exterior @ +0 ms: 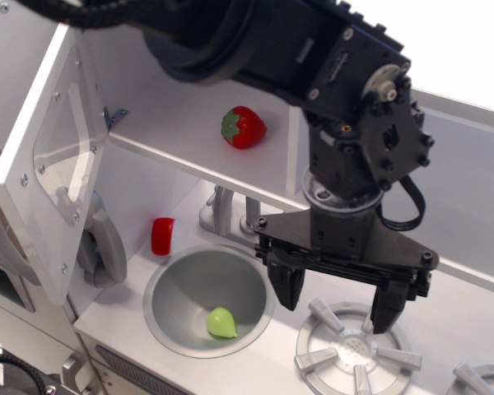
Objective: Close microwave
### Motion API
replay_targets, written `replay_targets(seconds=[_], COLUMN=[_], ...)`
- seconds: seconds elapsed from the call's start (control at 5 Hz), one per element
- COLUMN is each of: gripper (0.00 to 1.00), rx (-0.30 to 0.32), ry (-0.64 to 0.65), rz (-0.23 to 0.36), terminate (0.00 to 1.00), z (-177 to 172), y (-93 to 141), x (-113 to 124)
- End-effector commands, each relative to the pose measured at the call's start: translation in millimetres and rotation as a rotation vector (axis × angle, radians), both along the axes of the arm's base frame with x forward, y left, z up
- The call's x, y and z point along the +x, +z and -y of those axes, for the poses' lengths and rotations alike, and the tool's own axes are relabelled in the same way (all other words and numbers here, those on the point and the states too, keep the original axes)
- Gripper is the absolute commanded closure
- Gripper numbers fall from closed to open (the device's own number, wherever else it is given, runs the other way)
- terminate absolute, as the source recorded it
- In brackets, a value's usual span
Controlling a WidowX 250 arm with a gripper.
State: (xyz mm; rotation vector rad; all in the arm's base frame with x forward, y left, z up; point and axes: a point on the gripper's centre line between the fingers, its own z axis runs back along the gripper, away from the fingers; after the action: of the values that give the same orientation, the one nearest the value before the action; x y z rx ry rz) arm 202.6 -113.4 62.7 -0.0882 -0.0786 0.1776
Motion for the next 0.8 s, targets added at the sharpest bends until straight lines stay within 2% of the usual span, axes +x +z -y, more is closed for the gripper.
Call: replay_targets(seconds=[0.0, 0.2, 0.4, 0.6], gripper=[0.0, 0.0, 0.0, 0.0], rx=[0.0, -0.016, -0.03, -0.039], ry=[0.0, 0.007, 0.0, 0.026], rz=[0.0, -0.026, 0.037, 0.075], terminate=[0.0, 0.0, 0.0, 0.0], z=[0.0, -20.8, -57.9, -98.2], y=[0.0, 33.1, 70.5, 100.3], x=[0.0, -0.7, -7.0, -13.5])
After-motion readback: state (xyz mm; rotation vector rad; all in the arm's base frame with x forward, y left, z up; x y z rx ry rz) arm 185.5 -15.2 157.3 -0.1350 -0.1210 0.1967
